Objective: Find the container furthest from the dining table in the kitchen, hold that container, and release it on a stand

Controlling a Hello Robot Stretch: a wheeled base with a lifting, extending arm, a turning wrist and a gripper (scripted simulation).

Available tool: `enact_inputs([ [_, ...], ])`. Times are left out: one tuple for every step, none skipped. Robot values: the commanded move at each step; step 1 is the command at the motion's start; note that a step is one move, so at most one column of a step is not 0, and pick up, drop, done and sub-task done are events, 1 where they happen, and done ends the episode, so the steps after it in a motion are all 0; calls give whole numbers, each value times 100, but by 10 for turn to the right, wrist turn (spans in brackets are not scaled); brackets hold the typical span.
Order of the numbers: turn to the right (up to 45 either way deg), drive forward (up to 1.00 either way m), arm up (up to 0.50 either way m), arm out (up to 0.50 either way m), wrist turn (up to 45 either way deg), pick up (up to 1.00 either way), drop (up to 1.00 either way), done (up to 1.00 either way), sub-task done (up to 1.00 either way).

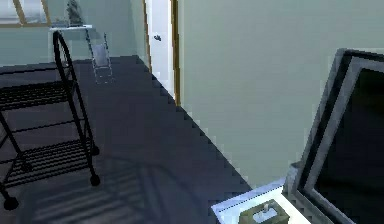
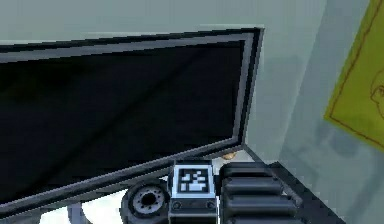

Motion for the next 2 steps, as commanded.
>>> enact_inputs([
  [450,0,0,0,0,0,0,0,0],
  [450,0,0,0,0,0,0,0,0],
])
